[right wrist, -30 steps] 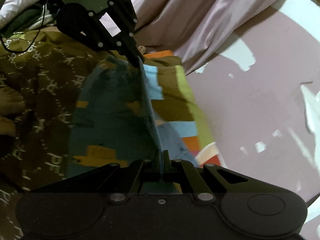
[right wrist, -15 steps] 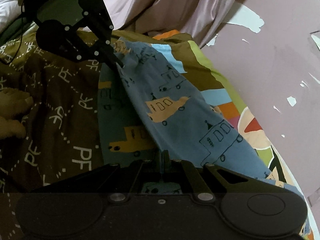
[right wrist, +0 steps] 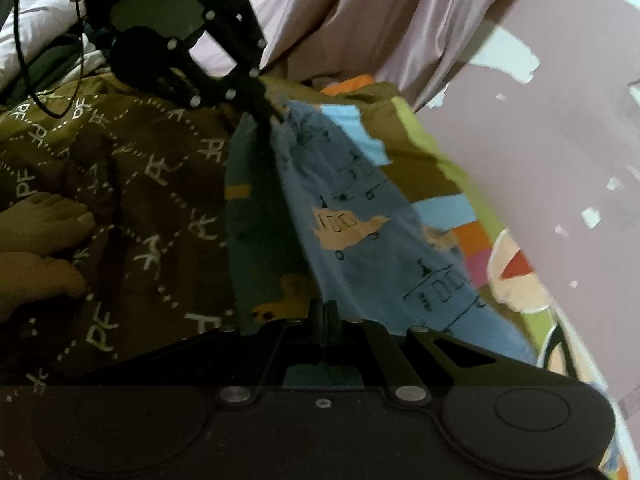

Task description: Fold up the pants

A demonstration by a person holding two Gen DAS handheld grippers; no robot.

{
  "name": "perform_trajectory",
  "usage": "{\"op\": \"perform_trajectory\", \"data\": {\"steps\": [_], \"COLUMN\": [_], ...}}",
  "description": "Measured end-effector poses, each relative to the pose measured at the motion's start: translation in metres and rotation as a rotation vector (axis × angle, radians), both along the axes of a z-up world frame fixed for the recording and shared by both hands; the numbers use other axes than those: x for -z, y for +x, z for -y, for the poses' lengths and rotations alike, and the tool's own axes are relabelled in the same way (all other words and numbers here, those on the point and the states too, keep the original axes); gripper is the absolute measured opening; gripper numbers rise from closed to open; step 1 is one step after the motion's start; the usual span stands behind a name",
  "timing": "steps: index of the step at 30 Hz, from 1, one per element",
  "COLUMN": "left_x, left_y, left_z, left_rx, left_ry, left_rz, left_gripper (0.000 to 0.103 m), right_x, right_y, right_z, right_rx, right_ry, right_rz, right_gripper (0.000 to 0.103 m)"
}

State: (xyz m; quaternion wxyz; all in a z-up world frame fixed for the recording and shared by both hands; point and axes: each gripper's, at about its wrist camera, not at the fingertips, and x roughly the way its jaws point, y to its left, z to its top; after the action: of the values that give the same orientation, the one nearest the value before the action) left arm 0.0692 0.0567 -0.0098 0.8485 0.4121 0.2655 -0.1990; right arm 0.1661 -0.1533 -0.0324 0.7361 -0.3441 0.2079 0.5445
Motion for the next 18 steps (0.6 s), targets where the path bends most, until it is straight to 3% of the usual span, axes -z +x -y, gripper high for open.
{"op": "perform_trajectory", "data": {"steps": [4, 6, 8, 10, 13, 14, 18], "left_x": [0.029, 0.032, 0.028, 0.022, 0.011, 0.006, -0.006], "left_y": [-0.010, -0.013, -0.013, -0.010, -0.004, -0.002, 0.007], "left_z": [0.001, 0.000, -0.006, -0.016, -0.034, -0.041, -0.075], "left_rx": [0.020, -0.003, -0.059, -0.143, -0.305, -0.372, -0.605], "left_ry": [0.056, 0.049, 0.007, -0.065, -0.219, -0.278, -0.504], "left_rz": [-0.067, -0.073, -0.072, -0.077, -0.095, -0.099, -0.131], "left_gripper": [0.000, 0.001, 0.010, 0.017, 0.037, 0.043, 0.045], "right_x": [0.022, 0.026, 0.028, 0.029, 0.025, 0.023, 0.018], "right_y": [-0.015, -0.019, -0.022, -0.026, -0.027, -0.028, -0.028], "right_z": [-0.007, -0.008, -0.008, -0.009, -0.008, -0.007, -0.006], "right_rx": [-0.015, -0.019, -0.025, -0.023, 0.007, 0.014, 0.014], "right_ry": [-0.037, -0.032, -0.026, -0.021, 0.002, 0.009, 0.026], "right_rz": [-0.016, -0.042, -0.049, -0.035, -0.004, 0.018, 0.069], "right_gripper": [0.000, 0.000, 0.000, 0.000, 0.001, 0.010, 0.019]}}
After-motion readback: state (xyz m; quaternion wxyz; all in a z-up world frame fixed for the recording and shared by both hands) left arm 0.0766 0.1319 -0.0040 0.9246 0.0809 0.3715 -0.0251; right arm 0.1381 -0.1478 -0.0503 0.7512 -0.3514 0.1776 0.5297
